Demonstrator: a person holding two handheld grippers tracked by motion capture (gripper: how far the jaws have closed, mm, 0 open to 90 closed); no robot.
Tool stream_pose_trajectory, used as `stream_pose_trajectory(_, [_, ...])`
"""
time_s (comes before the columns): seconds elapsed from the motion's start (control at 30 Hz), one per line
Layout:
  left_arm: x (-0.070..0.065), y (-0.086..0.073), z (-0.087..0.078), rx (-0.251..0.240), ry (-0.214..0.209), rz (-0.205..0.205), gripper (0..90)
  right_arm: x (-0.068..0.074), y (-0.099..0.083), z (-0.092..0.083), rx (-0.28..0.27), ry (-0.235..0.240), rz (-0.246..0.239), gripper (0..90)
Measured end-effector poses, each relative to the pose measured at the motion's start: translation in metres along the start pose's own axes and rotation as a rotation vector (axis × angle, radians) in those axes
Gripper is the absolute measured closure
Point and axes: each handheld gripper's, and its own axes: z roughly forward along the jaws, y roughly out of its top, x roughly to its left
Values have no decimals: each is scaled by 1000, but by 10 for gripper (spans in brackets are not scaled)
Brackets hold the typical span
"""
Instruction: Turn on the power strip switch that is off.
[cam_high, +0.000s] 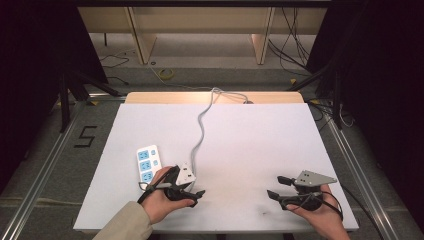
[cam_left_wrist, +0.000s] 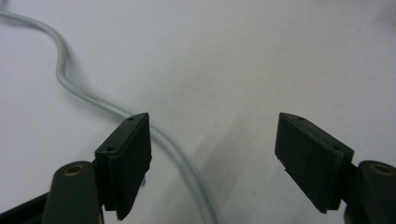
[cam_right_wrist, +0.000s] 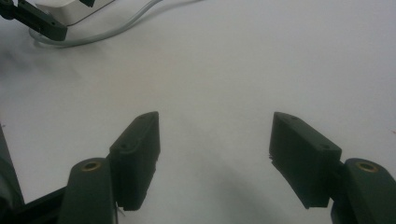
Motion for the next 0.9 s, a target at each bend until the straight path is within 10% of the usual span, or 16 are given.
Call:
stream_pose_trajectory(0.63, [7, 3, -9, -5, 49, -18, 846, 1, 0, 0, -1, 3, -3, 345])
stream_pose_trajectory(0.9, [9, 5, -15, -8, 50, -46, 895, 1, 0, 0, -1, 1, -6, 344])
